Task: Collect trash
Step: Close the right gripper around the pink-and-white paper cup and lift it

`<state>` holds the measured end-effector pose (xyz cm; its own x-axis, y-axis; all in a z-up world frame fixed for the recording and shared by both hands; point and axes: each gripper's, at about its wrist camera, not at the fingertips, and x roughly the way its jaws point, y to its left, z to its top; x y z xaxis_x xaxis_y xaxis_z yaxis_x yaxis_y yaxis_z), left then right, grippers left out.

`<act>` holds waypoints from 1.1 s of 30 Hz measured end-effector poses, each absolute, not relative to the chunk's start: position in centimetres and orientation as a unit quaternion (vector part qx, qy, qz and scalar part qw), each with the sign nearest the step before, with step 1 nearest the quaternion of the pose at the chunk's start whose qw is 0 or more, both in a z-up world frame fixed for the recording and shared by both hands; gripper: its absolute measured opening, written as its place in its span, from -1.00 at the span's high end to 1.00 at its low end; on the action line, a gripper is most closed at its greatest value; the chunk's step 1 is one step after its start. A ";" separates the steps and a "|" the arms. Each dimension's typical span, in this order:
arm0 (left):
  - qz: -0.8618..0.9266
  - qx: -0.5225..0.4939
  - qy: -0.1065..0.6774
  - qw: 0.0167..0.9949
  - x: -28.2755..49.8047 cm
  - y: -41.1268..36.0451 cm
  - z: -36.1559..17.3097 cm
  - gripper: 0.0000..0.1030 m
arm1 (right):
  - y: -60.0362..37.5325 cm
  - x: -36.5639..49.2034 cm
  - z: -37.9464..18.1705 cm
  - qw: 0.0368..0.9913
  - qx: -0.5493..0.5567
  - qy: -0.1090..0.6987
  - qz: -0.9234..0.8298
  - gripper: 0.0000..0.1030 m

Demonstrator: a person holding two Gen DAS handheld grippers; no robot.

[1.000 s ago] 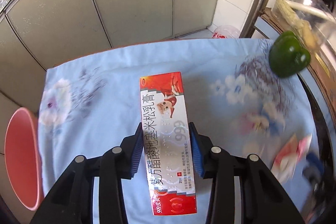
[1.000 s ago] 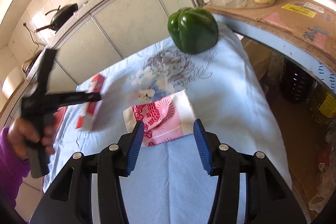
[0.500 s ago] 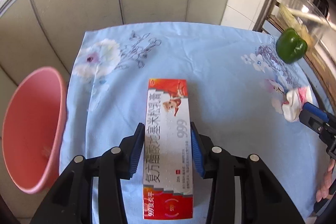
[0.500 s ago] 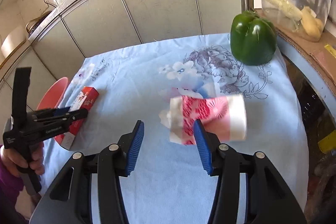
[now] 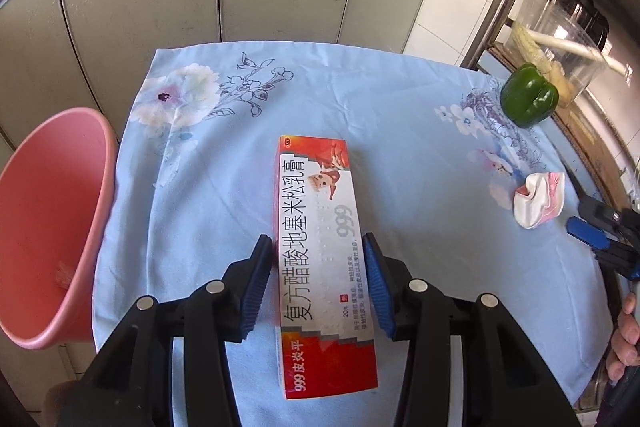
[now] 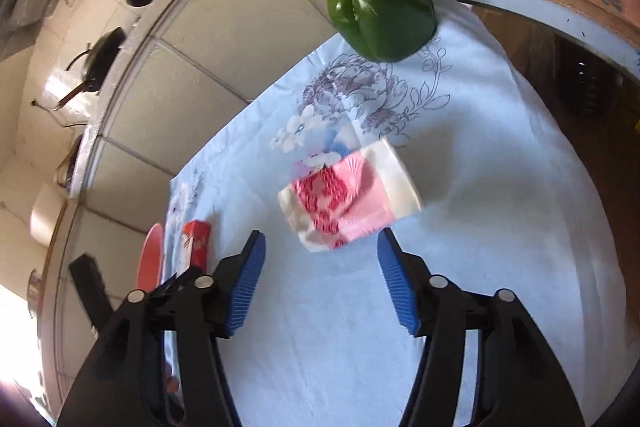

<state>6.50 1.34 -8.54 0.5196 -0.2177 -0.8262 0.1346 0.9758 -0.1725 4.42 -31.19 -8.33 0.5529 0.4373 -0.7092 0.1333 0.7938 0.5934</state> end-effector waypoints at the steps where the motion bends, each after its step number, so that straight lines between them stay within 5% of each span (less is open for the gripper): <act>1: -0.103 -0.050 0.480 0.870 6.3 1.5 -8.6 0.12 | -31.0 5.2 -8.3 0.828 0.304 0.466 0.076 -0.16; 10: -0.118 -0.062 0.475 0.870 5.6 2.2 -8.6 0.12 | -30.5 9.7 -8.5 0.825 0.306 0.475 0.021 -0.20; 25: -0.135 -0.073 0.471 0.869 5.7 2.7 -8.7 0.11 | -22.2 12.0 -8.7 0.883 0.009 0.469 0.006 -0.20; 33: -0.138 -0.061 0.470 0.870 5.9 2.5 -8.6 0.11 | -27.4 8.8 -9.8 0.873 0.069 0.481 -0.029 -0.20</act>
